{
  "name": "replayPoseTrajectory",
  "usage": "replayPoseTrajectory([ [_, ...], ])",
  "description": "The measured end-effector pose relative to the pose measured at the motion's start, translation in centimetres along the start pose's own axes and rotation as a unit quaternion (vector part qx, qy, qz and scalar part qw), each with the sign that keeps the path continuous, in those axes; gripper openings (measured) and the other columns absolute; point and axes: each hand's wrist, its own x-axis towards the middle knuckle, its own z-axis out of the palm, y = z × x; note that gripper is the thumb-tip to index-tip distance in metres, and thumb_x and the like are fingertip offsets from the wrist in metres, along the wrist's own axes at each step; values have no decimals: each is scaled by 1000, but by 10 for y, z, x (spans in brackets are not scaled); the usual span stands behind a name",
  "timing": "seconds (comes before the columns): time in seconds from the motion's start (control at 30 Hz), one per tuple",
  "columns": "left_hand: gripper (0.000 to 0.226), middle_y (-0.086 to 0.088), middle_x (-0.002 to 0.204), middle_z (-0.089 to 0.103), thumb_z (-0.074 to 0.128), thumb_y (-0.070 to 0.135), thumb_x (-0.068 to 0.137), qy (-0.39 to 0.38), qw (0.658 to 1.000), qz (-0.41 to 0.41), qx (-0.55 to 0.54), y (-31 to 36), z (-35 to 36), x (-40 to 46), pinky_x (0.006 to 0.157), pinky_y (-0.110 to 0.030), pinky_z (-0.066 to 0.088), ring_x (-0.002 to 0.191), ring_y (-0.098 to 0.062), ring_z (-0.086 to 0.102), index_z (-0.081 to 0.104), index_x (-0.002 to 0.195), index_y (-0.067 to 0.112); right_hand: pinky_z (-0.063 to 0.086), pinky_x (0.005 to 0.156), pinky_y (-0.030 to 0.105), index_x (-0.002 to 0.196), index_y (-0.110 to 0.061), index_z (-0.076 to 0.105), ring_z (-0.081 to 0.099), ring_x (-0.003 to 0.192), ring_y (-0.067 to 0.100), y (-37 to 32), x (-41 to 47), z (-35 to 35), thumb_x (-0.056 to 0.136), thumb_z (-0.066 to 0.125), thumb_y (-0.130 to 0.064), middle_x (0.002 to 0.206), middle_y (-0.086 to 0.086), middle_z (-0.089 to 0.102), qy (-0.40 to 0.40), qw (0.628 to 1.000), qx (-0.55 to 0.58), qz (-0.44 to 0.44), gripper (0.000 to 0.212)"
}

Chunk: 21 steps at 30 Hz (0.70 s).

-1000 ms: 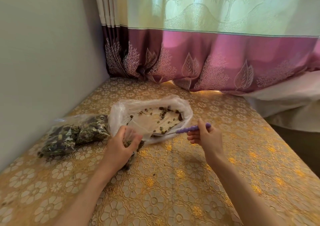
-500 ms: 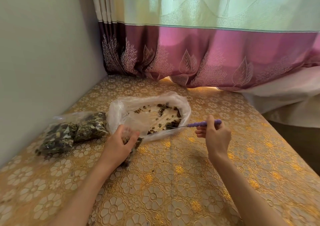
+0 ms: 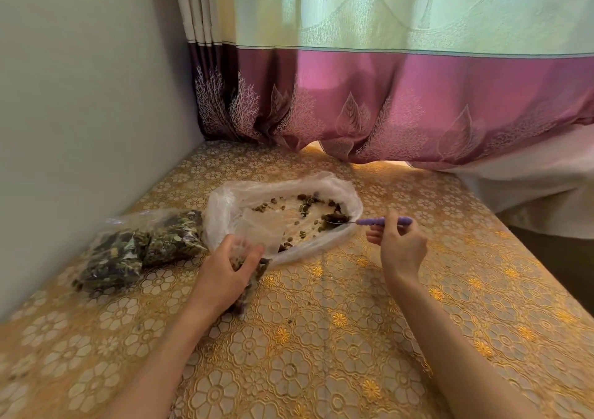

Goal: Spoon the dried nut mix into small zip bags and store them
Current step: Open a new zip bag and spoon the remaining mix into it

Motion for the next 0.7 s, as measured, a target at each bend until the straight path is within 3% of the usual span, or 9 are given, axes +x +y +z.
replayPoseTrajectory([
  [0.17,38,8,104,58,46,65,74,-10,999,-10,-34,0,-1,0,78,-27,37,96,-11,53,49,96,34,58,68,35,97,1,63,68,63,16,12,1,7,97,51,-25,76,2,73,-26,999,9,39,29],
  [0.3,37,6,104,61,49,67,70,-1,997,-17,-82,-1,-3,1,70,-24,39,96,-13,57,50,91,37,59,66,31,80,-10,66,67,64,17,15,0,3,97,51,-23,75,4,74,-30,995,58,72,26],
  [0.5,39,23,90,58,54,66,66,7,995,-17,-97,1,-4,-1,66,-16,33,89,11,48,53,89,35,55,57,23,84,-4,63,64,64,19,-2,-5,3,97,50,-16,73,6,73,-72,988,124,62,22],
  [0.7,43,19,86,61,59,63,61,6,995,-26,-99,4,-5,-2,59,-12,34,73,17,55,51,90,31,52,52,22,81,-4,62,64,55,15,-46,-18,7,96,50,-12,62,4,70,-145,970,196,19,21],
])
